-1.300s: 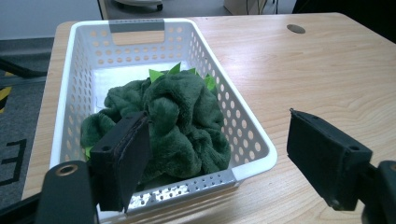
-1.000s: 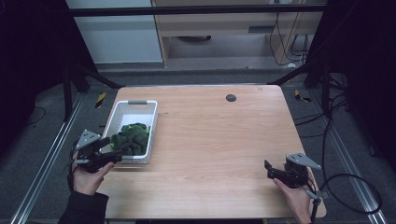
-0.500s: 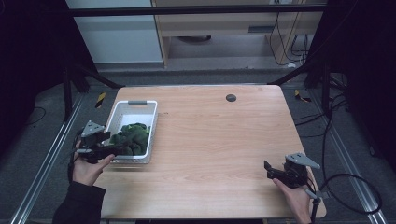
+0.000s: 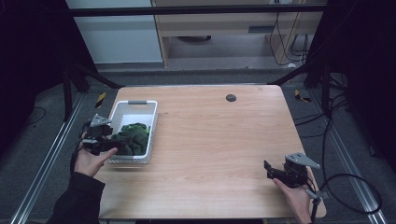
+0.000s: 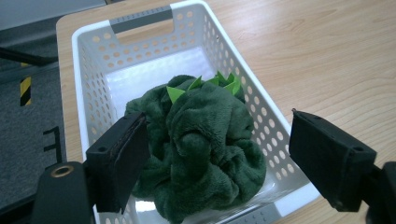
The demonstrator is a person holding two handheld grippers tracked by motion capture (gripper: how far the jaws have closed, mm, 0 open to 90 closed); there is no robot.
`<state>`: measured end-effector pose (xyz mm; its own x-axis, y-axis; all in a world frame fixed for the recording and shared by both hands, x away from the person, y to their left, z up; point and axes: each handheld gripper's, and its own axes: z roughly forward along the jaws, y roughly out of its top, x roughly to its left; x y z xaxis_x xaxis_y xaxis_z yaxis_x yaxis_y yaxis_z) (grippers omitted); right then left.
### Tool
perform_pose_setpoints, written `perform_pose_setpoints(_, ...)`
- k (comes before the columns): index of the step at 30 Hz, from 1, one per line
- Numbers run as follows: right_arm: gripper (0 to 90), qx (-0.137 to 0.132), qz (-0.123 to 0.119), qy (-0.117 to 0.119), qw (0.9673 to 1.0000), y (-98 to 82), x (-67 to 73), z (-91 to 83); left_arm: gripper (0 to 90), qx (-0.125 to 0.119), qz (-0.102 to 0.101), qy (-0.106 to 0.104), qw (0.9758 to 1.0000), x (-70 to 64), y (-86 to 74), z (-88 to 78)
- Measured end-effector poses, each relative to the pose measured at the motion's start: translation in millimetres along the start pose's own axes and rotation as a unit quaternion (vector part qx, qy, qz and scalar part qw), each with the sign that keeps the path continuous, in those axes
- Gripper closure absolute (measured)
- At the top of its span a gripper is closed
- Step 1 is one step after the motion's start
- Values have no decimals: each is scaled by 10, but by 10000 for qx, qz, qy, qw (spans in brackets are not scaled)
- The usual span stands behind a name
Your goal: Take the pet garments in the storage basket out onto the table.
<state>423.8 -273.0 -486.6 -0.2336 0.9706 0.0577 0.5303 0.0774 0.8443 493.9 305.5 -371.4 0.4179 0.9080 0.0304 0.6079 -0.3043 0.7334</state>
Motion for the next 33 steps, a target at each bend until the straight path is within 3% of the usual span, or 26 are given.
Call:
perform_pose_setpoints(8, 127, 21, -51, 4, 10000, -3, 1, 14, 199, 387, 162, 19, 9991, 25, 44, 115)
perform_pose_setpoints(24, 128, 87, -96, 43, 9999, -5, 16, 29, 222, 868, 149, 85, 9961, 98, 63, 371)
perform_pose_setpoints(33, 129, 143, -149, 50, 9998, -9, 19, 44, 246, 1247, 261, 110, 9918, 98, 81, 523)
